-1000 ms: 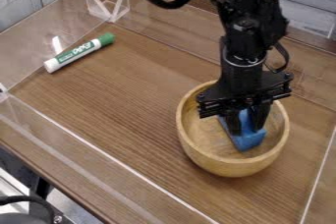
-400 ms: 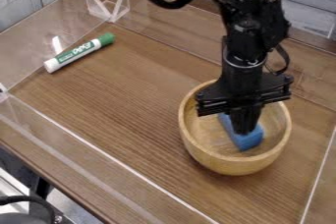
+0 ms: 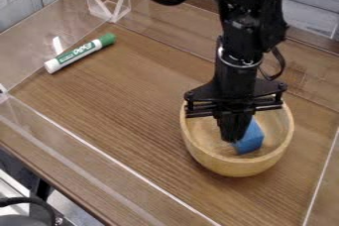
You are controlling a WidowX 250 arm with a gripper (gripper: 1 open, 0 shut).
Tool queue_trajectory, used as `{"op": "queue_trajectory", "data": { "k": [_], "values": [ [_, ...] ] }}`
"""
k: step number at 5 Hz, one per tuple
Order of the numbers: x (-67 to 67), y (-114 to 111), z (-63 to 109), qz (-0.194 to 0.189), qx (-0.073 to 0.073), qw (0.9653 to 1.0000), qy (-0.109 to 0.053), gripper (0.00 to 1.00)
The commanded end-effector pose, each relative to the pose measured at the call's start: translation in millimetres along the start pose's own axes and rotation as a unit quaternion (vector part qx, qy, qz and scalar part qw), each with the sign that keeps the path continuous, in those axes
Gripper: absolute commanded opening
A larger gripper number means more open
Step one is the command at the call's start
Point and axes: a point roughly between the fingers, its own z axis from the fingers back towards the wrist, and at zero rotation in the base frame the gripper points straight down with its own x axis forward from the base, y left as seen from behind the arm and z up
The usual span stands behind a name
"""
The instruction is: Remove the blue block from inside the brown bowl and put it on the table
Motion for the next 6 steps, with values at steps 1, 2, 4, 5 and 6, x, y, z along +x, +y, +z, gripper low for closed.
{"op": "queue_trajectory", "data": {
  "k": [1, 2, 4, 5, 6],
  "values": [
    [8.1, -8.9, 23.7, -0.007, -0.031, 0.9993, -0.021, 0.0],
    [8.1, -7.2, 28.0, -0.013, -0.03, 0.9993, -0.017, 0.0],
    [8.3, -3.4, 35.3, -0.025, -0.031, 0.9991, -0.012, 0.0],
    [8.6, -1.7, 38.3, -0.03, -0.032, 0.999, -0.009, 0.0],
    [8.4, 0.6, 43.1, -0.036, -0.034, 0.9988, -0.007, 0.0]
  ]
}}
